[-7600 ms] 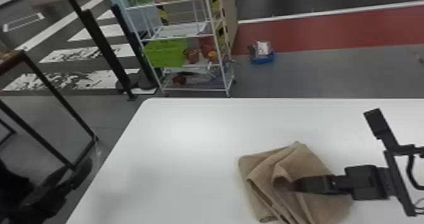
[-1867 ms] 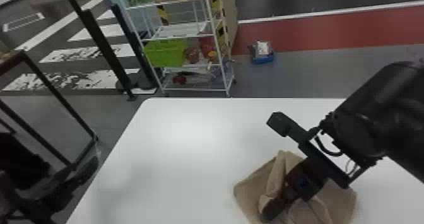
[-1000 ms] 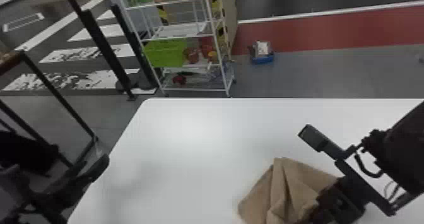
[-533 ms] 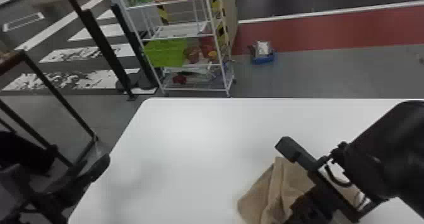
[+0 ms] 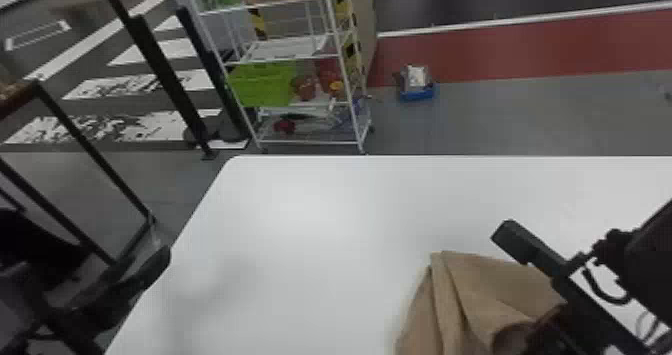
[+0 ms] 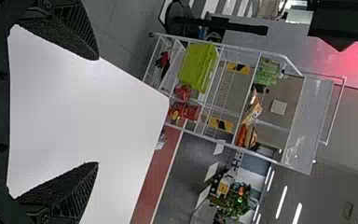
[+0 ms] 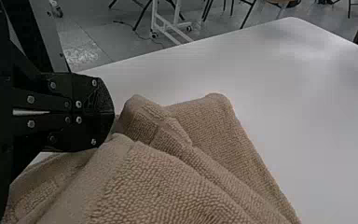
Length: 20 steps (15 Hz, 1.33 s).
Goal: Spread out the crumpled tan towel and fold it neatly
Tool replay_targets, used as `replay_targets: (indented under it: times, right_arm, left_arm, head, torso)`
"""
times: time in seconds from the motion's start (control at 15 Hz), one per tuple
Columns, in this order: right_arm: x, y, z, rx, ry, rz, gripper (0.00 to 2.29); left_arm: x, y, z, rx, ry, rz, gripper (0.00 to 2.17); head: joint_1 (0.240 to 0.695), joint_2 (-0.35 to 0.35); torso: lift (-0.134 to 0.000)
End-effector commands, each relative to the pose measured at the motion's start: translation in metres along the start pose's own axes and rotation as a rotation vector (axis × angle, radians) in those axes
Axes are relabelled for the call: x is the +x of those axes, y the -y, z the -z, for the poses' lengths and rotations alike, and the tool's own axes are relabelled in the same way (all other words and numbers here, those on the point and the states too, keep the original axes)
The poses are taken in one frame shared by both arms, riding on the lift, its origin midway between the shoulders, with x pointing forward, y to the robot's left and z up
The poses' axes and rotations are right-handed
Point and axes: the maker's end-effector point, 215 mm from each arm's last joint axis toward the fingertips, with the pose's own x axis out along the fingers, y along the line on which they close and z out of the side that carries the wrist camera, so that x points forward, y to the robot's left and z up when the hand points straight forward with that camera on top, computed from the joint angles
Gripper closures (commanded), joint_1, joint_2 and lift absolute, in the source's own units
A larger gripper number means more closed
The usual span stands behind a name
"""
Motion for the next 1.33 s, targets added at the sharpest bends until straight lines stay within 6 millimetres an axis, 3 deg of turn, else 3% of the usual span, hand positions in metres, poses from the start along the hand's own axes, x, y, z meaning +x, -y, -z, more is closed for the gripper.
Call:
replay_targets:
  times: [0.0, 0.33, 0.6, 0.73, 0.87, 0.93, 1.07, 1.13, 1.27]
  right_arm:
    - [-0.019, 0.013, 0.026, 0.010, -0.018, 0.040, 2.09]
    - [-0.075, 0.037, 0.057, 0.050, 0.016, 0.116, 2.08]
    - [-0.103, 0.048, 0.075, 0.101, 0.059, 0.132, 2.08]
    - [-0.111, 0.022, 0.066, 0.081, 0.121, 0.053, 2.08]
    - [-0.132, -0.010, 0.056, 0.020, 0.221, 0.008, 1.70]
    - [-0.142, -0.016, 0.052, -0.005, 0.257, 0.024, 1.18]
    - [-0.149, 0.006, 0.057, 0.004, 0.262, 0.120, 0.36]
    - [-0.153, 0.017, 0.048, -0.040, 0.295, 0.163, 0.22]
    - [-0.151, 0.040, 0.023, -0.175, 0.368, 0.276, 0.18]
  left_arm:
    - [0.001, 0.003, 0.000, 0.003, -0.001, 0.004, 0.08]
    - [0.001, 0.003, 0.001, 0.002, -0.003, 0.004, 0.08]
    - [0.002, 0.005, 0.003, 0.000, -0.004, 0.005, 0.08]
    - [0.002, 0.005, 0.004, -0.001, -0.006, 0.006, 0.08]
    - [0.002, 0.006, 0.004, -0.002, -0.004, 0.005, 0.08]
    - [0.002, 0.006, 0.004, -0.002, -0.004, 0.005, 0.08]
    - [0.002, 0.007, 0.002, 0.000, -0.002, 0.008, 0.08]
    - [0.001, 0.008, 0.001, 0.004, 0.000, 0.010, 0.08]
    - [-0.001, 0.007, 0.001, 0.002, -0.001, 0.008, 0.08]
  head:
    - [0.695, 0.350]
    - [0.695, 0.350]
    - [0.695, 0.350]
    - [0.695, 0.350]
    - [0.695, 0.350]
    - [0.695, 0.350]
    - [0.695, 0.350]
    - [0.695, 0.350]
    - [0.695, 0.350]
  torso:
    - [-0.122]
    - [-0.122]
    - [-0.122]
    - [-0.122]
    - [-0.122]
    - [-0.122]
    - [-0.122]
    - [-0.122]
    - [-0.122]
